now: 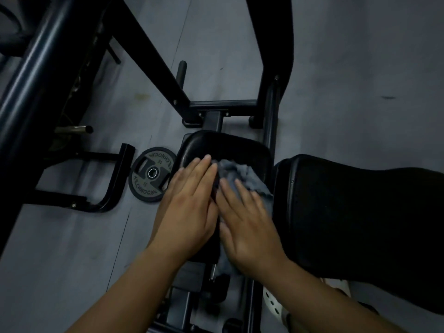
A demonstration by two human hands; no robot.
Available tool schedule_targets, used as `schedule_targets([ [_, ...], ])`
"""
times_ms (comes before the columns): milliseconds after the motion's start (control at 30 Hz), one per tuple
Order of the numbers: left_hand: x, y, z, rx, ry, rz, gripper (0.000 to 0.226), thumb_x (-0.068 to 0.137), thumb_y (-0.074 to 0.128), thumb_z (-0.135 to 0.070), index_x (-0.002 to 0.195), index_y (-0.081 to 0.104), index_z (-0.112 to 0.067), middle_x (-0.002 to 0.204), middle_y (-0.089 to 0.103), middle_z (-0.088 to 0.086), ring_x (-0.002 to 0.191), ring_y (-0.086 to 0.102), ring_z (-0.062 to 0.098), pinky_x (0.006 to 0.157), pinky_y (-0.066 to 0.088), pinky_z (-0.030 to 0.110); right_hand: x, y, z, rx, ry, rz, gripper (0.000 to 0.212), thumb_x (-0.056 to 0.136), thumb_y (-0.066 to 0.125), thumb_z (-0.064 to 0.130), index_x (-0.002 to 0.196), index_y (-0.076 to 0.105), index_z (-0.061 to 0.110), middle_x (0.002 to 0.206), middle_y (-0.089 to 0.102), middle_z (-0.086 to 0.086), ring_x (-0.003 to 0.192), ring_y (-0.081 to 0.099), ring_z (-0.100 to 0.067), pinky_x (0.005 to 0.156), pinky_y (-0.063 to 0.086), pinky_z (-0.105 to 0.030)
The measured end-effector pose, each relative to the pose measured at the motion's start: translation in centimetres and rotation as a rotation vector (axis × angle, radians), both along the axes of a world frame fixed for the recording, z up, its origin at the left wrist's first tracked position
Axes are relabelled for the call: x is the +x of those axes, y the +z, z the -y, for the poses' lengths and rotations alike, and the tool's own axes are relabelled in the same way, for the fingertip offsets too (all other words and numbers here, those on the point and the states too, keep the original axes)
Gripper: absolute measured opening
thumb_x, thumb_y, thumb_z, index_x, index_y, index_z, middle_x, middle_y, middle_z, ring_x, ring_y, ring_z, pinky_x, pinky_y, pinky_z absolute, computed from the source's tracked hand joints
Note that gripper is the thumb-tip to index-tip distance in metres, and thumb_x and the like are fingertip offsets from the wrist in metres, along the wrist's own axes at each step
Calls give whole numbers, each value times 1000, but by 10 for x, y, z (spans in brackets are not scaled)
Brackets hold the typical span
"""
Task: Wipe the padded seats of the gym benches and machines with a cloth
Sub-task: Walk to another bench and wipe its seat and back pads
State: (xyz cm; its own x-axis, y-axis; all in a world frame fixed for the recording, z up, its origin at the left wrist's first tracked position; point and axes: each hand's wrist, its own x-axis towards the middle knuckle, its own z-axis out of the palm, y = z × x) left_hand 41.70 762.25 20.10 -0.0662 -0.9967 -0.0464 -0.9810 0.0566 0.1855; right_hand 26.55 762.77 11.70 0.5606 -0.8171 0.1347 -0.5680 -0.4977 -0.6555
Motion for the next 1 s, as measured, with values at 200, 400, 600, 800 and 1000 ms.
schedule_targets([
  [200,-7,1,-1,-37,-47,21,58,91,38,-23,147,44,-7,158,36,7,148,29,22,119,28,47,8,2,0,275,-370,410,46,104,29,35,134,59,17,149,47,12,145,33,-5,122,21,-32],
  [400,-16,4,-3,-51,6,-88,58,92,35,-22,149,41,-9,159,35,4,149,26,17,121,24,41,14,50,7,1351,-773,1303,36,103,46,35,112,70,9,107,75,-9,106,70,-23,104,48,-42],
  [600,-22,23,2,-104,155,-260,55,97,35,-25,151,38,-13,160,31,-5,148,23,6,121,19,24,-14,41,18,1959,-565,1511,45,99,42,34,123,66,4,109,71,-20,89,73,-34,81,59,-45],
  [800,-36,19,7,-85,85,-197,55,94,43,-19,149,41,-11,158,35,0,147,28,13,121,17,23,-79,34,40,1815,-494,1631,57,92,63,18,143,46,1,134,57,-29,123,56,-46,105,40,-60],
  [1000,-94,-10,22,9,-44,-207,57,93,44,-17,149,41,-13,159,35,1,147,25,13,119,7,13,-136,44,82,1131,-830,1477,39,103,39,42,102,70,18,97,75,0,86,72,-19,82,53,-28],
])
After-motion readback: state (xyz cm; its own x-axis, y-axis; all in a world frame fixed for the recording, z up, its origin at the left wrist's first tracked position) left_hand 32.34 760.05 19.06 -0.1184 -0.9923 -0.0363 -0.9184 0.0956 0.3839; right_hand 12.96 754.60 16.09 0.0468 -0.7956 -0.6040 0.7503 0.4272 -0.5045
